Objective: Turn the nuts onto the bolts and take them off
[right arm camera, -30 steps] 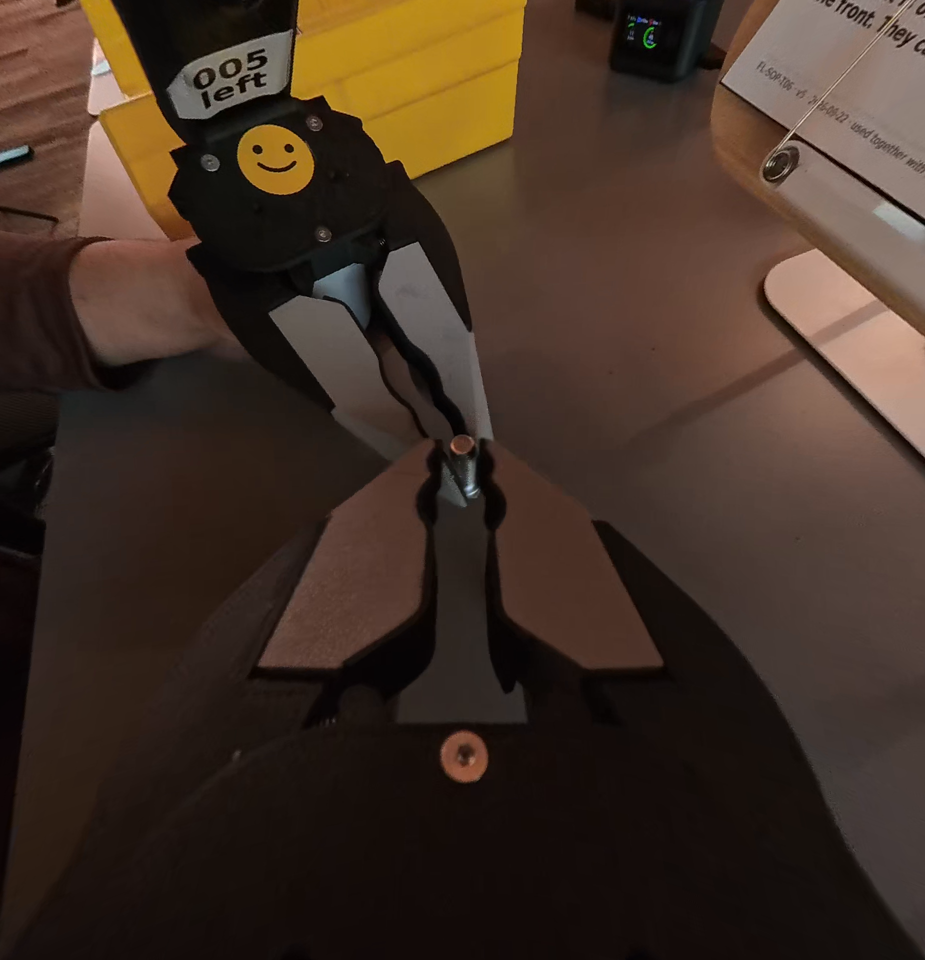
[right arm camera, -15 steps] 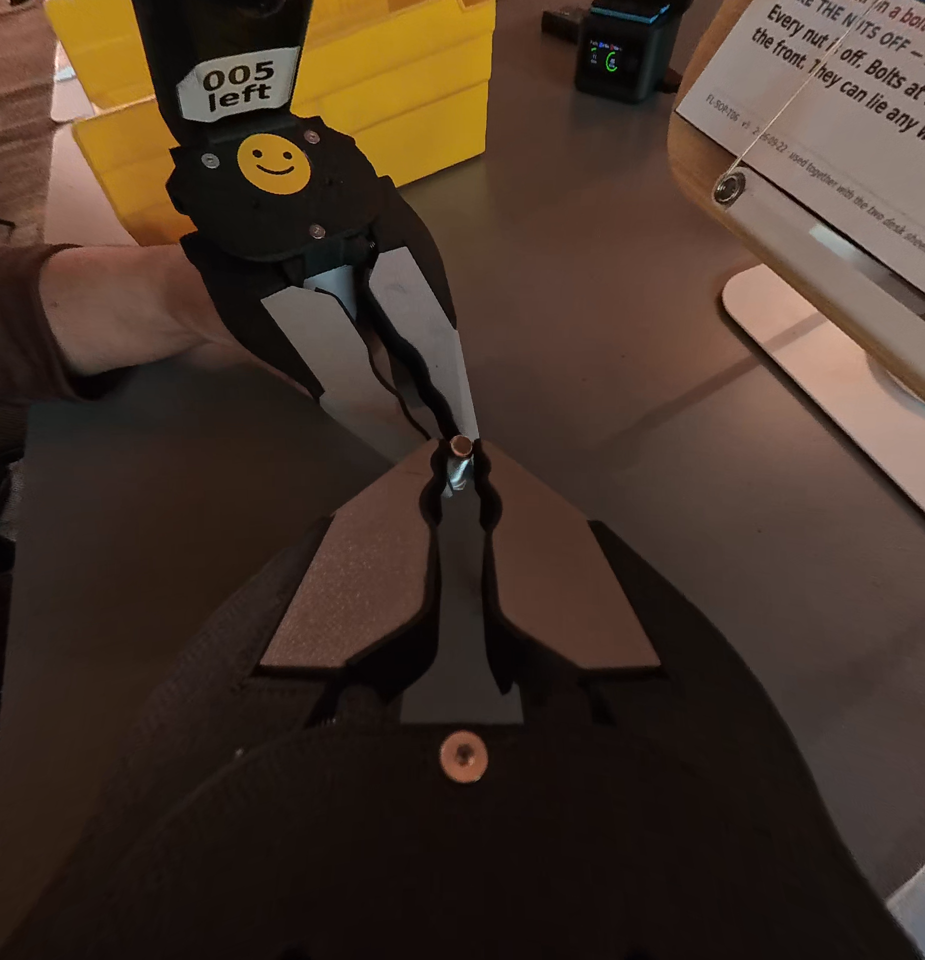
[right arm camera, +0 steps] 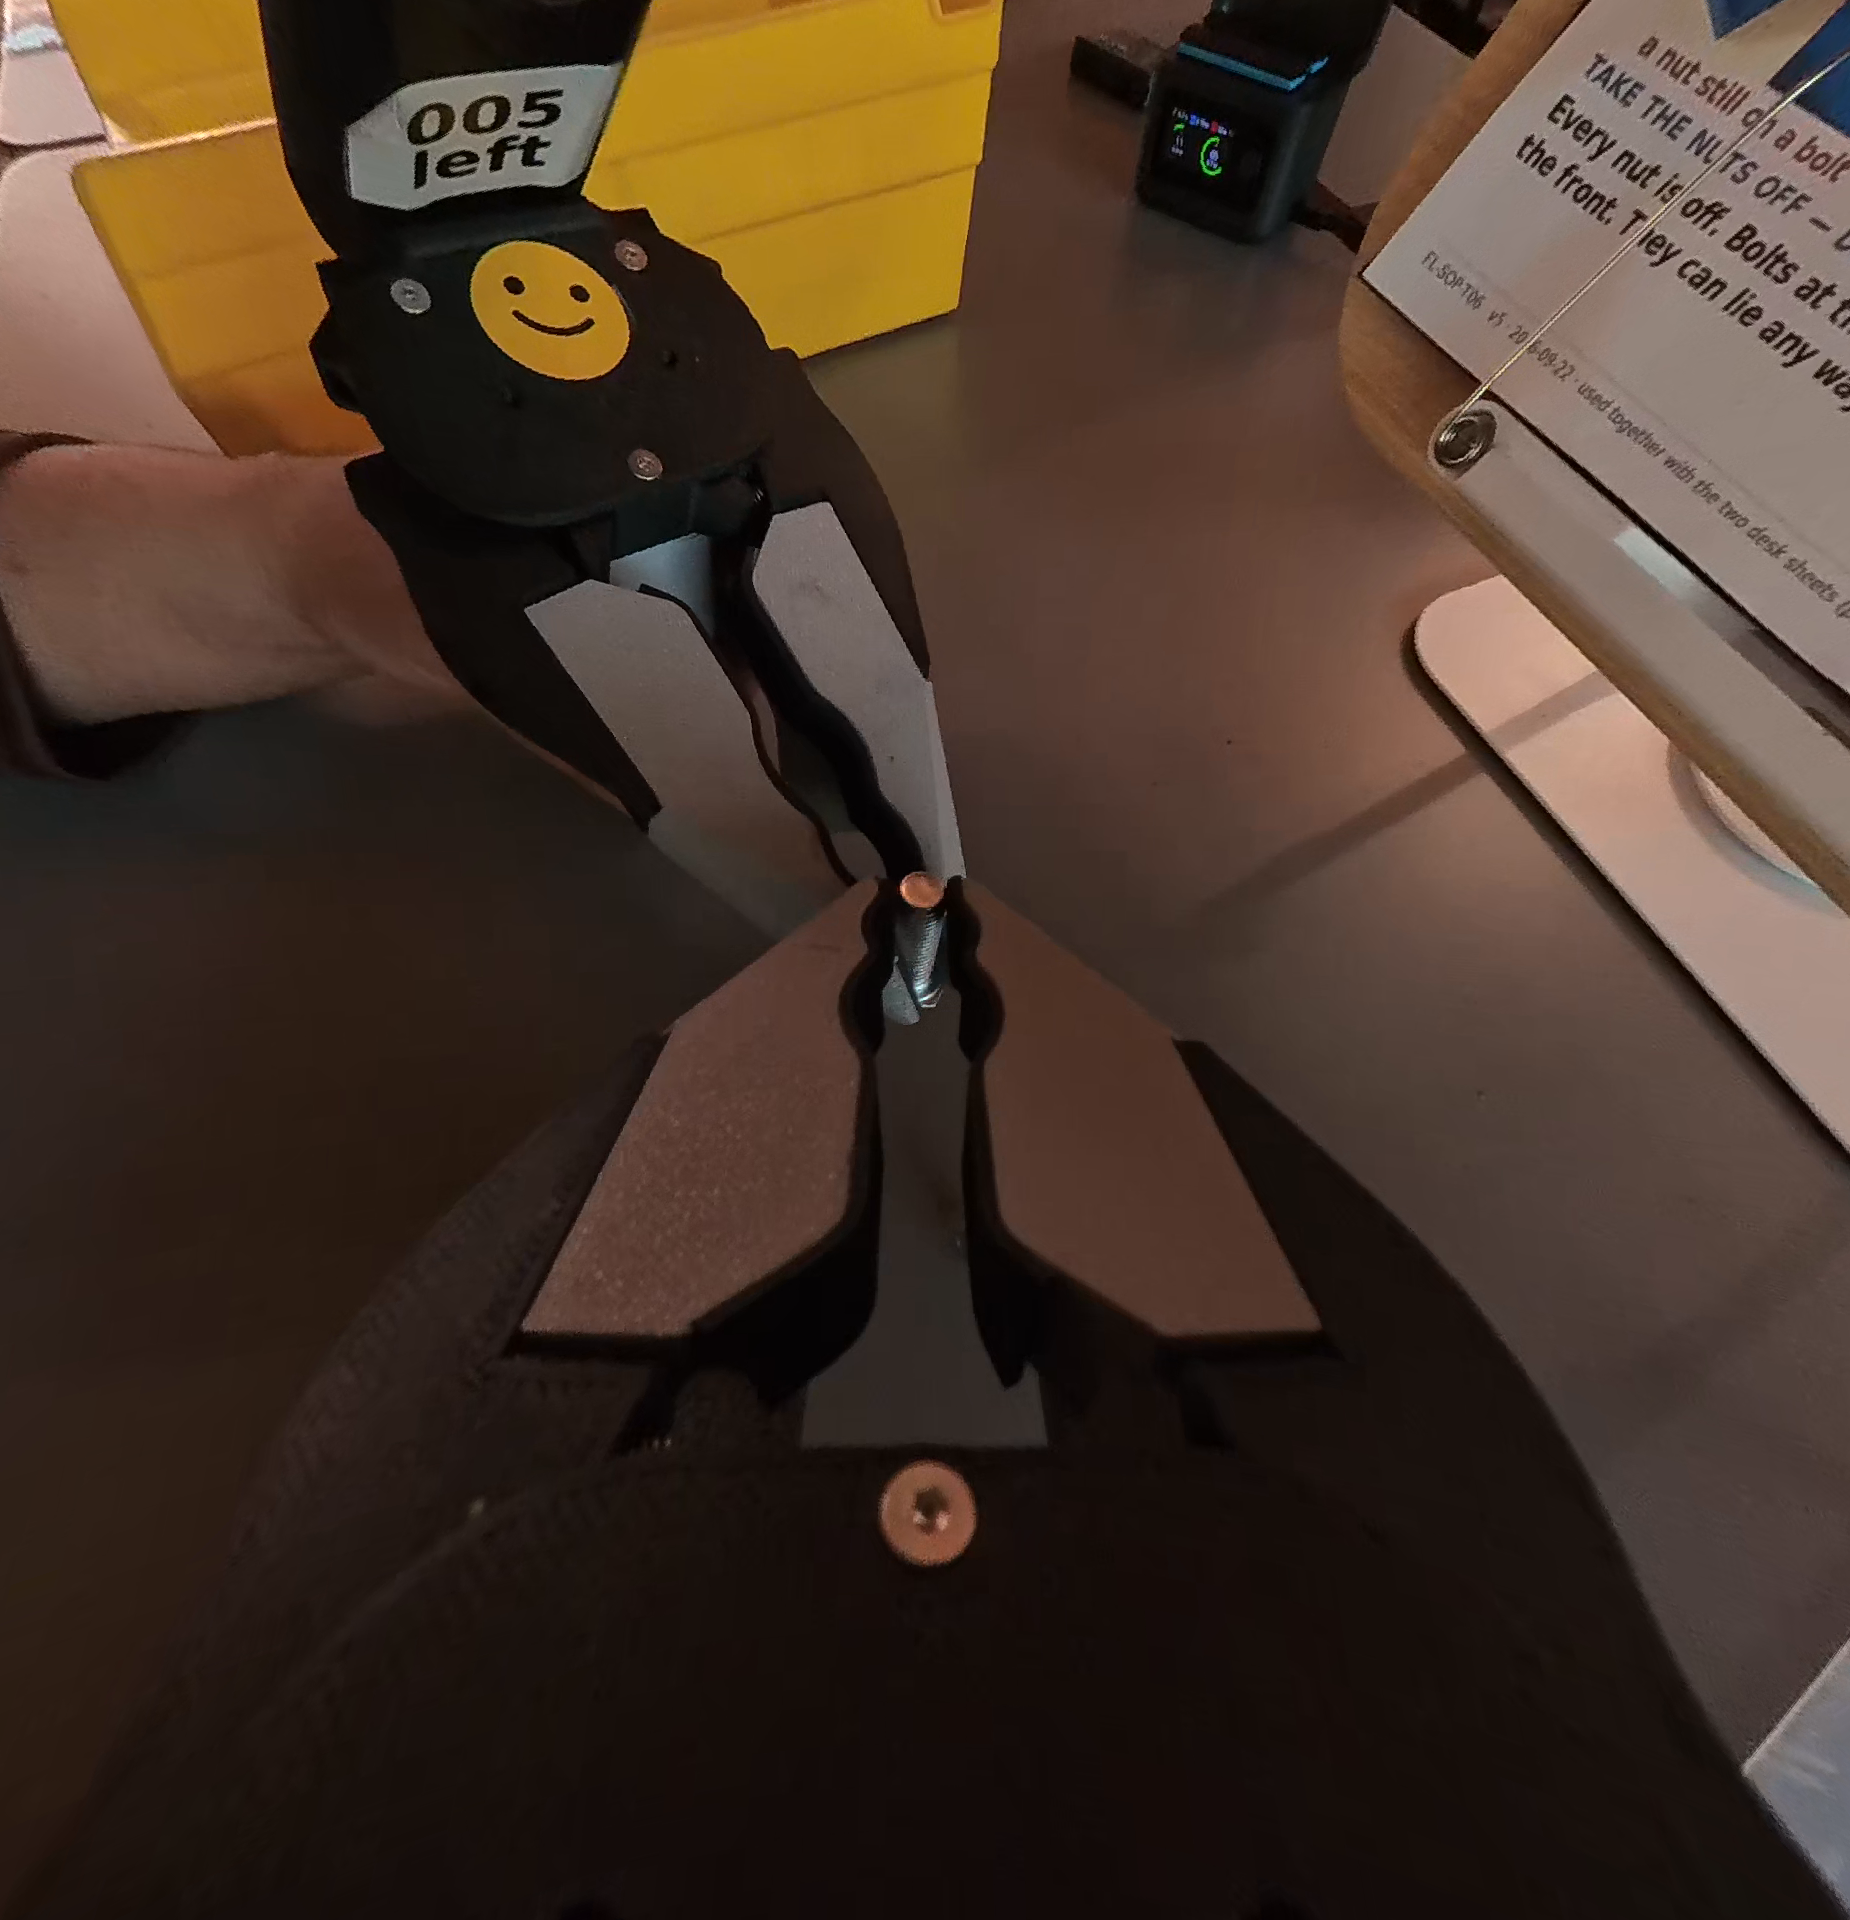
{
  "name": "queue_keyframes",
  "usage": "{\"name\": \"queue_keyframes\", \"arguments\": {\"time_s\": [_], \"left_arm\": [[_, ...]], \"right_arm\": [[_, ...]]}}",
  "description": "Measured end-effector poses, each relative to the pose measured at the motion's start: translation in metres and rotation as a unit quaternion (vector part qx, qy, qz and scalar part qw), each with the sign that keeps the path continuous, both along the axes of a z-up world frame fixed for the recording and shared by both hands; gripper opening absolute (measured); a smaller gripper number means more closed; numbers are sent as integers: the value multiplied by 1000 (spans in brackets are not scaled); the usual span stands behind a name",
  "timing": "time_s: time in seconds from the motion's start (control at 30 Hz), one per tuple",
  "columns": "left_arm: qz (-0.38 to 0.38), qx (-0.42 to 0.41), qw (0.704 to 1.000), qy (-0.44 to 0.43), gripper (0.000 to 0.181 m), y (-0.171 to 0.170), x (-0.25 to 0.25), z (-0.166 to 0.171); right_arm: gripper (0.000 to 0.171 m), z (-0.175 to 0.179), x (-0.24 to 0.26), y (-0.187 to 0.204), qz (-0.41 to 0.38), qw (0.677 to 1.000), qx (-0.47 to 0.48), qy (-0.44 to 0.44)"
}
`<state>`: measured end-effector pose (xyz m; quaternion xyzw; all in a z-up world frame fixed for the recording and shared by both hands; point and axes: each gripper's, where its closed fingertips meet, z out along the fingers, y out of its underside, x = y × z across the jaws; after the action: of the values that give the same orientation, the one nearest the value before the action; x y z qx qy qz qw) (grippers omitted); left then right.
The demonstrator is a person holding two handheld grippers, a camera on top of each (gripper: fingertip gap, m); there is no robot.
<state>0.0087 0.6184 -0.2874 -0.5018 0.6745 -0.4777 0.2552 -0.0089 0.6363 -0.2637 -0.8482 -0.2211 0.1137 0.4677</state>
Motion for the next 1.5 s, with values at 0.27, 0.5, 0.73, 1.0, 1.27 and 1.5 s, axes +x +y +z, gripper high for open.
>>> {"name": "queue_keyframes", "arguments": {"time_s": [0.27, 0.5, 0.73, 1.0, 1.27, 1.5], "left_arm": [[-12, -28, 1000, -3, 9, -3, -1, 4], [-8, -39, 999, 4, 10, -3, 0, 3], [-9, -43, 999, 4, 10, -3, -1, 3], [-7, -51, 999, 3, 10, -2, -1, 6], [-8, -34, 999, -11, 9, -4, -2, 10], [-6, -12, 1000, -15, 9, -3, -3, 11]], "right_arm": [[6, 3, -1, -2, 5, 1000, 1, 11], [6, 2, 1, -3, 6, 1000, 1, 1], [6, 3, 2, -5, 9, 1000, -2, -9], [6, 4, 3, -6, 7, 1000, -2, -4], [6, 8, 2, -6, 8, 1000, 6, 4], [6, 9, 1, -5, 9, 1000, 11, 9]]}}
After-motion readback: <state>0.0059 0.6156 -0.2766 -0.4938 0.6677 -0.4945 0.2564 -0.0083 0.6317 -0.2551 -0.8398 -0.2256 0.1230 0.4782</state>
